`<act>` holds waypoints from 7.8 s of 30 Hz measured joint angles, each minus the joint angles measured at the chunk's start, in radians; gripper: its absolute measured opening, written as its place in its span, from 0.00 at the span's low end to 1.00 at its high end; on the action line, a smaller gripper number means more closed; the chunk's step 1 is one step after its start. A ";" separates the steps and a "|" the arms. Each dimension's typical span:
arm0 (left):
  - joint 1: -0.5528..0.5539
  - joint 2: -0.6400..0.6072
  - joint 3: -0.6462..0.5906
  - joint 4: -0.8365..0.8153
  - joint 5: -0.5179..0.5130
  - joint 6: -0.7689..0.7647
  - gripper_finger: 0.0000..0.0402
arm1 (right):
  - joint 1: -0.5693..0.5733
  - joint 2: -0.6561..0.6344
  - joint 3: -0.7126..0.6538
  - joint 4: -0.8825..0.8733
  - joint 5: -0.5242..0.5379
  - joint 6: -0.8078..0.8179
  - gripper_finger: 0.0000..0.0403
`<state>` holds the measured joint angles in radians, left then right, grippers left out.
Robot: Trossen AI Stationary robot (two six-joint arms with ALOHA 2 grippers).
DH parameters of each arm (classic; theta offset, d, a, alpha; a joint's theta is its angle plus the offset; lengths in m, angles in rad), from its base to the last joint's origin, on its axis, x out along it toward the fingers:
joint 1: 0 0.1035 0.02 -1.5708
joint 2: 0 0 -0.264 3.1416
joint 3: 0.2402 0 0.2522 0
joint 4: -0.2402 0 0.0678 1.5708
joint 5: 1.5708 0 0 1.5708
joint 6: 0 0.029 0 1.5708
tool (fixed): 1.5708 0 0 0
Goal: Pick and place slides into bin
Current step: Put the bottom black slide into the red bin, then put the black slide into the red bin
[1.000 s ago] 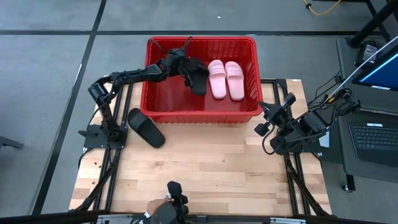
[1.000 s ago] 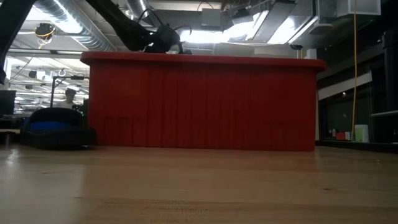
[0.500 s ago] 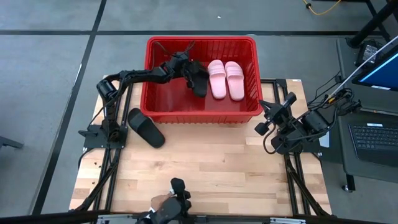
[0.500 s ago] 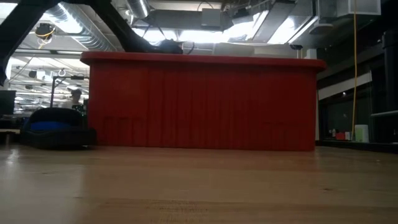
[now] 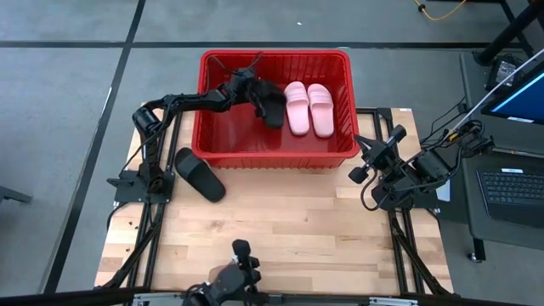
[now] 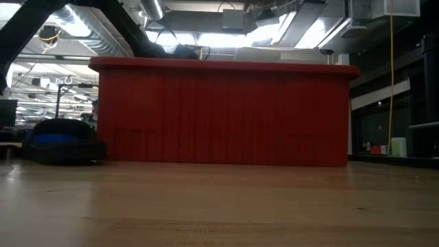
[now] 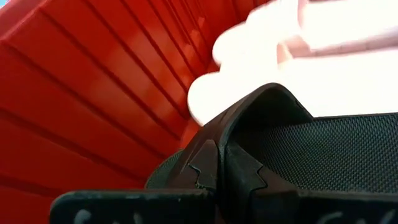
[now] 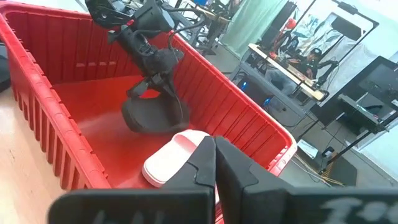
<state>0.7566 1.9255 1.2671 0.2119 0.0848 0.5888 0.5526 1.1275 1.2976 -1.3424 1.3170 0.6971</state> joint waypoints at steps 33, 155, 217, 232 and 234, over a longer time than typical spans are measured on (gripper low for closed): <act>-0.002 0.072 0.001 0.015 0.010 -0.035 0.12 | 0.000 -0.001 0.000 0.020 0.000 -0.002 0.01; -1.391 -0.567 0.001 -1.698 -0.532 -1.485 0.05 | 0.138 0.475 0.000 0.735 -0.338 -0.205 0.01; -1.100 -0.568 -0.452 -1.607 -0.618 -1.839 0.42 | 0.111 0.475 -0.011 0.687 -0.354 -0.201 0.01; -1.099 -0.557 -0.488 -1.565 -0.662 -1.801 0.42 | 0.111 0.475 -0.012 0.686 -0.354 -0.201 0.01; -1.099 -0.546 -0.509 -1.565 -0.661 -1.816 0.42 | 0.111 0.475 -0.012 0.686 -0.354 -0.201 0.01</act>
<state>-0.3420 1.3794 0.7579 -1.3532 -0.5766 -1.2271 0.6640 1.6028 1.2859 -0.6567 0.9630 0.4960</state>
